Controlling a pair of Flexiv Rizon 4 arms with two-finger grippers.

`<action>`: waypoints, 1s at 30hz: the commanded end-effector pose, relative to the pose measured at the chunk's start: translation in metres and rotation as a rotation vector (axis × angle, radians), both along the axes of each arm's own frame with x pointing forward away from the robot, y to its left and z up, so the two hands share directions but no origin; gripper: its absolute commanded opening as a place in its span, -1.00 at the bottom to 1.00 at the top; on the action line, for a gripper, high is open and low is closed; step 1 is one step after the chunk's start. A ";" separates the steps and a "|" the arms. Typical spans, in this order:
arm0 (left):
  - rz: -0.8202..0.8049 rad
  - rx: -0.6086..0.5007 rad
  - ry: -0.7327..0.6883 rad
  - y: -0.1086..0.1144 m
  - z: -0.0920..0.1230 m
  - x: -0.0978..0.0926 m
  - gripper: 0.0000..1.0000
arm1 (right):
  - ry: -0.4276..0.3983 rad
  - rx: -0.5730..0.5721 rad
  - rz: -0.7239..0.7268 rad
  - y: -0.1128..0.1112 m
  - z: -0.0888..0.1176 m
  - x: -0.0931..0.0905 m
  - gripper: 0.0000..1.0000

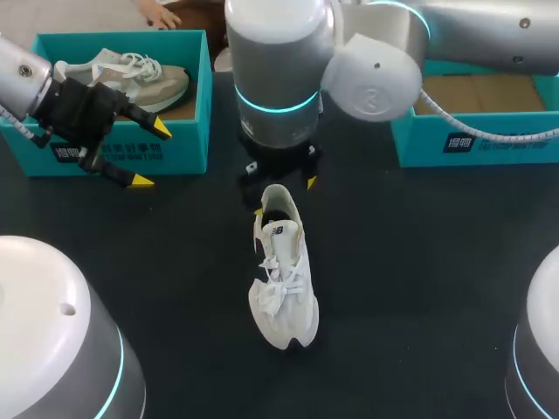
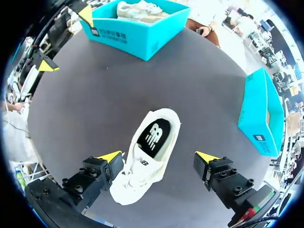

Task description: Take the shoe out of the shoebox, open the shoe tongue, remove and reinsert the insole, then place the shoe into the shoebox

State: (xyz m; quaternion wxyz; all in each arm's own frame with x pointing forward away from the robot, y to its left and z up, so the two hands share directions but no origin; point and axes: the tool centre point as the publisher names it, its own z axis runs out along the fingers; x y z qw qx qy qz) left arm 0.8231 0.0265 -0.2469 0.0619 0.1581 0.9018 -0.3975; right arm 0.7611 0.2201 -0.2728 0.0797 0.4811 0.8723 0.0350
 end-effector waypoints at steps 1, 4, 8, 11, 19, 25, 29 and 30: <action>0.000 0.003 0.000 0.000 0.000 -0.001 1.00 | -0.002 -0.005 -0.001 0.001 0.000 0.000 1.00; 0.000 0.003 0.000 0.000 0.000 -0.001 1.00 | 0.057 -0.067 0.095 0.001 -0.001 0.000 1.00; 0.000 0.003 0.000 0.000 0.000 -0.001 1.00 | 0.070 -0.082 0.117 -0.008 0.004 0.002 1.00; 0.000 0.003 0.000 0.000 0.000 -0.001 1.00 | 0.089 -0.115 0.175 -0.012 0.003 0.002 1.00; 0.000 0.003 0.000 0.000 0.000 -0.001 1.00 | 0.122 -0.174 0.413 -0.009 -0.007 0.014 1.00; 0.000 0.003 0.000 0.000 0.000 -0.001 1.00 | 0.111 -0.201 0.516 -0.010 -0.017 0.035 1.00; 0.000 0.003 0.000 0.000 0.000 -0.001 1.00 | 0.083 -0.208 0.553 -0.009 -0.026 0.051 1.00; 0.000 0.003 0.000 0.000 0.000 -0.001 1.00 | 0.082 -0.222 0.563 -0.008 -0.029 0.054 1.00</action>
